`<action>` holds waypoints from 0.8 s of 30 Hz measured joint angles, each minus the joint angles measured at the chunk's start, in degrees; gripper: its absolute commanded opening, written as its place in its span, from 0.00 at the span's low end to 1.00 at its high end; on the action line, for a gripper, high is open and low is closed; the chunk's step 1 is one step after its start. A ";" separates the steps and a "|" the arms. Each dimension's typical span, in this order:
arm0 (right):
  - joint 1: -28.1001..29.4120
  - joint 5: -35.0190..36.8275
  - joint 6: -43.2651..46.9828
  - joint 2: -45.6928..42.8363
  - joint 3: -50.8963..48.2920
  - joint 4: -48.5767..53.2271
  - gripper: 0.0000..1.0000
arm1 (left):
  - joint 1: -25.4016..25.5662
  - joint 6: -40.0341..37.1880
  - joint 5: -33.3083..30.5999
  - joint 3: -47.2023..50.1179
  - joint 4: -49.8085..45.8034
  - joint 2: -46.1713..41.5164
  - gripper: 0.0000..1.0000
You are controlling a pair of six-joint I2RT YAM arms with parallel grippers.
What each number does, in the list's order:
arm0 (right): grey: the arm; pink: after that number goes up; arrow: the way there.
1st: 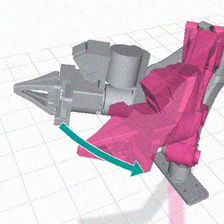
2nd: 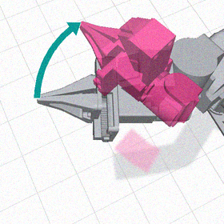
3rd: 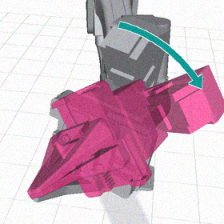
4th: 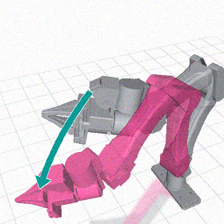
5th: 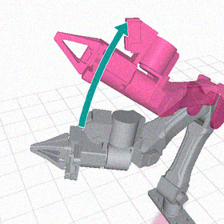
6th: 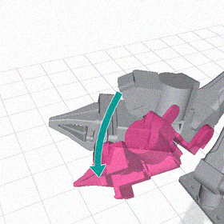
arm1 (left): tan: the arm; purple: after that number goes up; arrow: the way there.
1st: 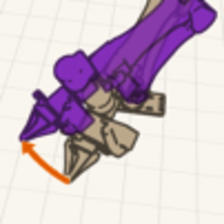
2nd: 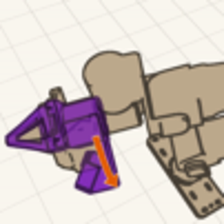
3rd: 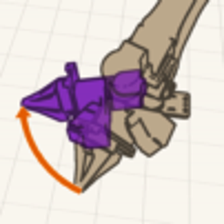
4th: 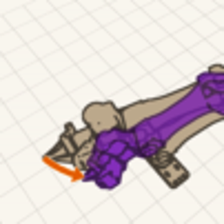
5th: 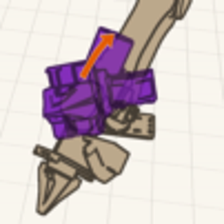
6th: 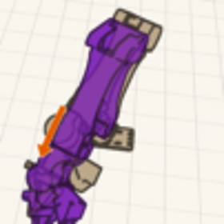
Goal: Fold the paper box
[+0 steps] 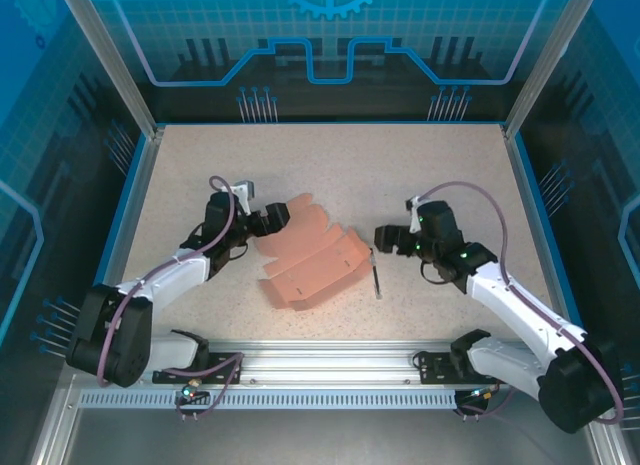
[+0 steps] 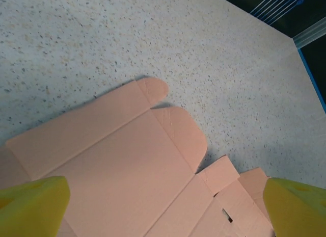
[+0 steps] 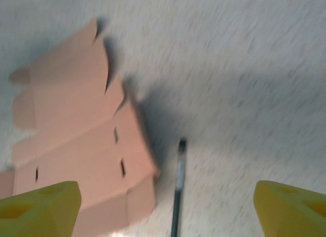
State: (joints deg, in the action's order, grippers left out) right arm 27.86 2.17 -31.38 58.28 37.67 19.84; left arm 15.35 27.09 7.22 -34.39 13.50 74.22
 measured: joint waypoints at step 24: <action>13.75 0.46 -21.35 14.91 -7.08 -14.47 0.57 | 0.46 -0.04 -0.04 -2.12 -1.20 4.50 0.99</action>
State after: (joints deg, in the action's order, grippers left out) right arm 41.60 2.63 -52.73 73.19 30.59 5.37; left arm 15.81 27.05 7.18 -36.51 12.29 78.72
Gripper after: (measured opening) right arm 0.581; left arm 0.986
